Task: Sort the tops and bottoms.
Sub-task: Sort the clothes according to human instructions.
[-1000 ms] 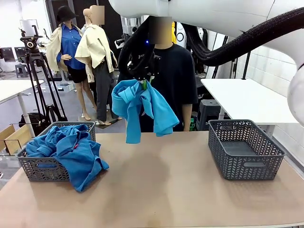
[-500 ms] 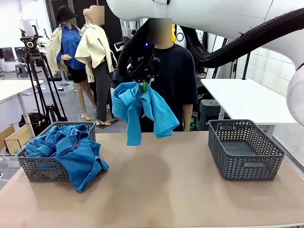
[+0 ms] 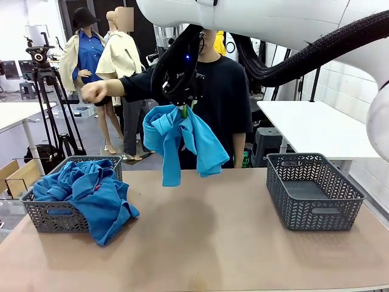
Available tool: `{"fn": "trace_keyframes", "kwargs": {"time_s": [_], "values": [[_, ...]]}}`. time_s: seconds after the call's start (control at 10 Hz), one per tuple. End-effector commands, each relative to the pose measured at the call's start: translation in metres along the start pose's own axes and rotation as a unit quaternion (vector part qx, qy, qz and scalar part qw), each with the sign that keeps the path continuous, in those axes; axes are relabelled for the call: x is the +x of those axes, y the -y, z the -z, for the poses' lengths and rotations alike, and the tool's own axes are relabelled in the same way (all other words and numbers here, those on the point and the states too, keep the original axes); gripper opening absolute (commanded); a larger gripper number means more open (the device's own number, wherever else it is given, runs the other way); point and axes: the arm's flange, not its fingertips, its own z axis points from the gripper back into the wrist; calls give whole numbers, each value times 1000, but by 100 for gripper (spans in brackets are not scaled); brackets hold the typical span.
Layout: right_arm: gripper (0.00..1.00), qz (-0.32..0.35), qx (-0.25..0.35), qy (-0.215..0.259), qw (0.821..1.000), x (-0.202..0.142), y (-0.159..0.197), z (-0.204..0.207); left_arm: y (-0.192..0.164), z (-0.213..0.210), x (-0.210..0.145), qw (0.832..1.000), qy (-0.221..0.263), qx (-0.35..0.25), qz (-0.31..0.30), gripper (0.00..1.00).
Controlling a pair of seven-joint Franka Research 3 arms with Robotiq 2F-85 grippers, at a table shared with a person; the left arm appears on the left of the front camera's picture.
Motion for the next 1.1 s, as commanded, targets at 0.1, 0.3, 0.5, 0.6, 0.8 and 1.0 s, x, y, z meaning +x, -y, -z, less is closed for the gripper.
{"fn": "trace_keyframes", "kwargs": {"time_s": [0.1,0.3,0.5,0.6,0.8,1.0], "values": [[0,-4,-1,5,1000,-1,0,-3,-2,-1,-1,1000,0,3,4,100],[0,-4,-1,5,1000,-1,0,-3,-2,-1,-1,1000,0,3,4,100],[0,-4,-1,5,1000,-1,0,-3,-2,-1,-1,1000,0,3,4,100],[0,-4,-1,5,1000,-1,0,-3,-2,-1,-1,1000,0,3,4,100],[0,-4,-1,5,1000,-1,0,-3,-2,-1,-1,1000,0,3,4,100],[0,-4,-1,5,1000,-1,0,-3,-2,-1,-1,1000,0,3,4,100]]}}
